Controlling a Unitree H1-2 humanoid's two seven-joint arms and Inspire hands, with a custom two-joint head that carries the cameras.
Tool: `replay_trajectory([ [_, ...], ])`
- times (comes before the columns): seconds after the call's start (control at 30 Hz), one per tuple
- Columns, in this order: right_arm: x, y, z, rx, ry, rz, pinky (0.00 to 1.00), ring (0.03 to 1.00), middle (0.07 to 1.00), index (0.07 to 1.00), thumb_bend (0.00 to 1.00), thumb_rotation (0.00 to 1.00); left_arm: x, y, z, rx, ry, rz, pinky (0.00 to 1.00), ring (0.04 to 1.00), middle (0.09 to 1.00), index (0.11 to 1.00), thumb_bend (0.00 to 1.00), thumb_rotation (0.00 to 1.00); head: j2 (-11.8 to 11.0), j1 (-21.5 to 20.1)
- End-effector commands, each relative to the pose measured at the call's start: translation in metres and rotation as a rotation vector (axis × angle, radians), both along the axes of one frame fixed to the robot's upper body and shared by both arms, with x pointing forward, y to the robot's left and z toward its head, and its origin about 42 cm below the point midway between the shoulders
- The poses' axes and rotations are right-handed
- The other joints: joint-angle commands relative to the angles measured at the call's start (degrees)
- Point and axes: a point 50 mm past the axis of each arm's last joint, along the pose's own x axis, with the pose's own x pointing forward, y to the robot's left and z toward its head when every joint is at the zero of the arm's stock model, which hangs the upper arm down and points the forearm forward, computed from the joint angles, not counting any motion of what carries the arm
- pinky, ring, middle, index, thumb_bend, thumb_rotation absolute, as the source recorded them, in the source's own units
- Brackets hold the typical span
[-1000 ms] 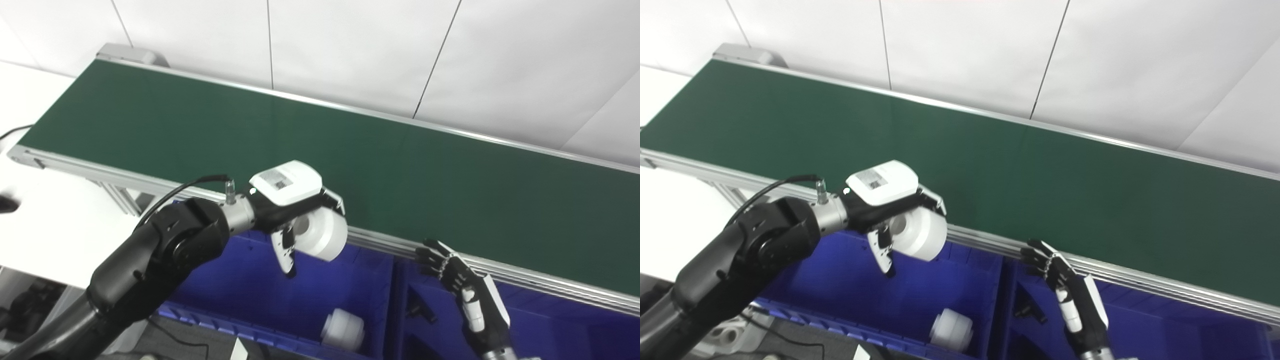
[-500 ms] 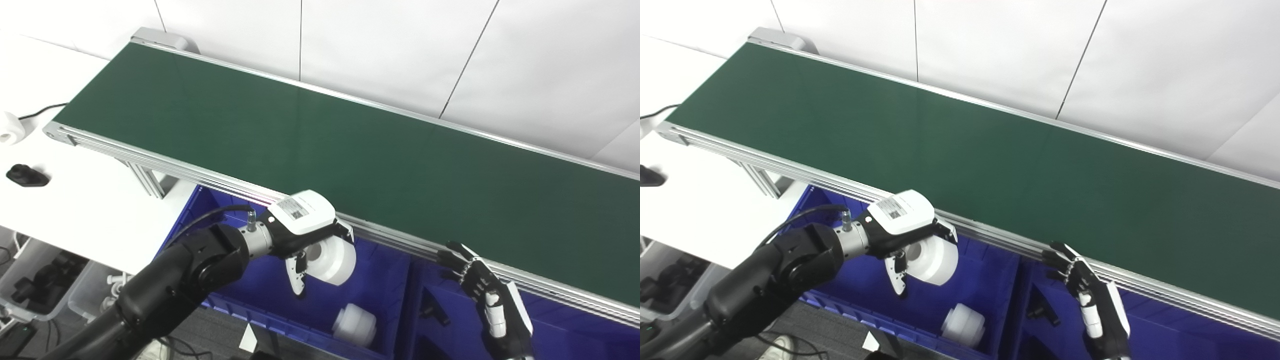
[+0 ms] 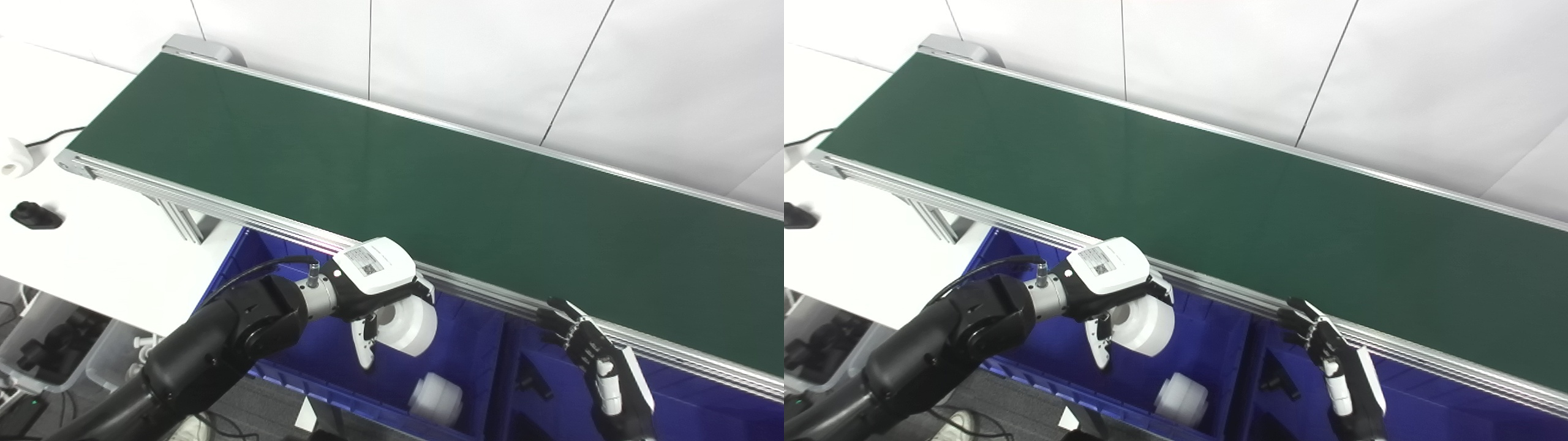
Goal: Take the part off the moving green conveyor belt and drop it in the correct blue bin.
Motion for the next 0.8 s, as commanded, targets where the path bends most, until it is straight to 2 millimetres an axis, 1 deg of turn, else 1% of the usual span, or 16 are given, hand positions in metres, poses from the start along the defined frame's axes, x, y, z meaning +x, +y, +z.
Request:
replay_trajectory([
  [0.0, 0.004, 0.000, 0.008, 0.012, -0.038, 0.005, 0.74, 0.785, 0.790, 0.838, 0.96, 1.00, 0.005, 0.002, 0.015, -0.003, -0.060, -0.026, 0.74, 0.815, 0.848, 0.786, 1.00, 0.51, 0.02, -0.10],
  [0.17, 0.004, 0.000, 0.009, 0.010, -0.039, 0.008, 0.74, 0.786, 0.787, 0.837, 0.97, 1.00, 0.006, 0.002, 0.016, -0.003, -0.065, -0.037, 0.74, 0.814, 0.843, 0.790, 1.00, 0.51, 0.04, -0.23],
  [0.27, 0.004, 0.000, 0.009, 0.005, -0.042, 0.009, 0.75, 0.789, 0.788, 0.837, 0.97, 1.00, 0.006, 0.002, 0.018, -0.003, -0.068, -0.042, 0.79, 0.826, 0.847, 0.797, 1.00, 0.52, 0.06, -0.27],
  [0.4, 0.004, 0.000, 0.009, 0.003, -0.045, 0.010, 0.74, 0.781, 0.784, 0.833, 0.97, 1.00, 0.006, 0.001, 0.019, -0.004, -0.068, -0.043, 0.82, 0.840, 0.860, 0.825, 1.00, 0.53, 0.03, -0.46],
  [0.6, 0.003, 0.001, 0.009, 0.004, -0.042, 0.011, 0.74, 0.783, 0.782, 0.835, 0.97, 1.00, 0.005, 0.000, 0.022, -0.015, -0.076, -0.041, 0.82, 0.846, 0.867, 0.858, 1.00, 0.53, 0.12, -0.62],
  [0.7, 0.003, 0.001, 0.010, 0.005, -0.044, 0.016, 0.74, 0.787, 0.785, 0.835, 0.97, 1.00, 0.004, -0.002, 0.025, -0.054, -0.089, -0.040, 0.81, 0.833, 0.856, 0.856, 1.00, 0.52, 0.20, -0.91],
  [0.77, 0.003, 0.002, 0.010, 0.005, -0.043, 0.018, 0.74, 0.787, 0.787, 0.837, 0.97, 1.00, 0.001, -0.005, 0.028, -0.111, -0.096, -0.036, 0.80, 0.823, 0.850, 0.850, 1.00, 0.53, 0.25, -1.56],
])
